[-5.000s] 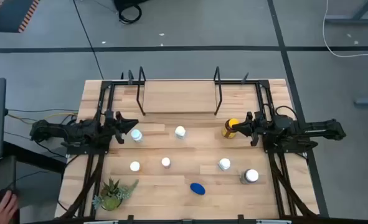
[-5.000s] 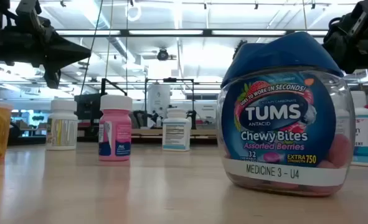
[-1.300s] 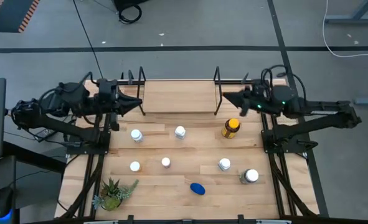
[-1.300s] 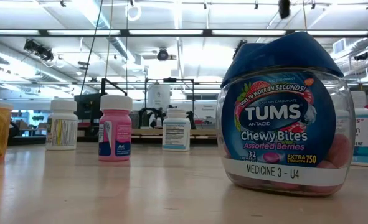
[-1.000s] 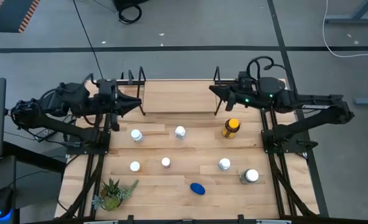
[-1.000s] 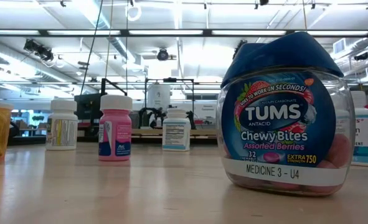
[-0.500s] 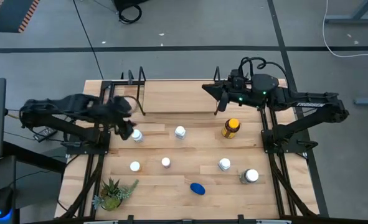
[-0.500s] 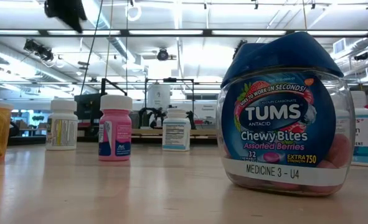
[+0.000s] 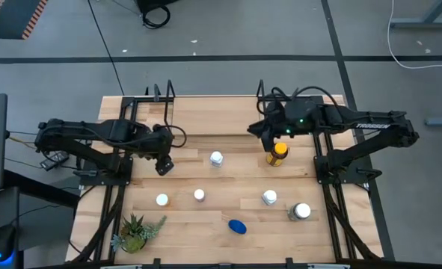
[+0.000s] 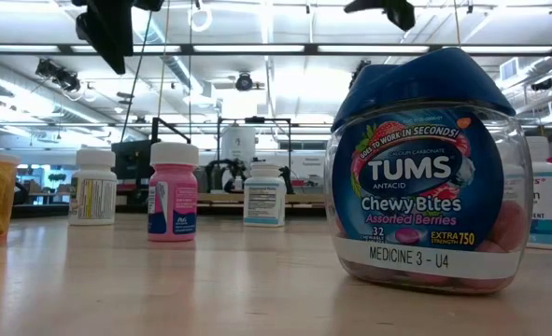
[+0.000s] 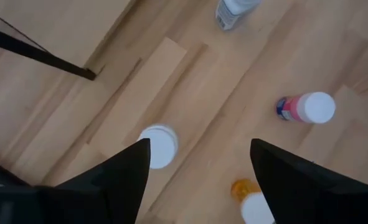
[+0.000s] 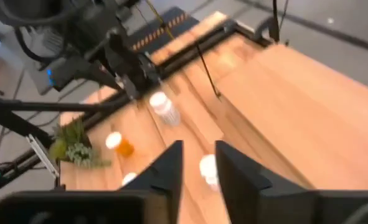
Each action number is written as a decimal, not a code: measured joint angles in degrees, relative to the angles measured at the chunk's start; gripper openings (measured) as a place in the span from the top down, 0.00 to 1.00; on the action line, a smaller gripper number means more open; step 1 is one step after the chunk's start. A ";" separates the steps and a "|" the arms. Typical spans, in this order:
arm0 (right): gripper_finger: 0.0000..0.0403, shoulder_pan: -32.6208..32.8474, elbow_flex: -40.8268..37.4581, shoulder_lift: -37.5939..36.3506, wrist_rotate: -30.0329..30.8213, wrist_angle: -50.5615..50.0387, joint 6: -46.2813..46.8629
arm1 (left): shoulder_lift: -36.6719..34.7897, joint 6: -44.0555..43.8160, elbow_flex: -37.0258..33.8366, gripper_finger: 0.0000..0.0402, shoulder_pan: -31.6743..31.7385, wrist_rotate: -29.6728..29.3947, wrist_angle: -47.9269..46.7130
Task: Pick and place medicine bottles onto shelf by color
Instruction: Put the brown yellow pill bottle on the shelf
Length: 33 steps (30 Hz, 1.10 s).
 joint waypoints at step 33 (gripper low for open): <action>0.16 1.73 0.00 8.68 -0.45 -44.59 6.38 | -1.49 4.55 0.04 0.30 0.00 2.80 -0.30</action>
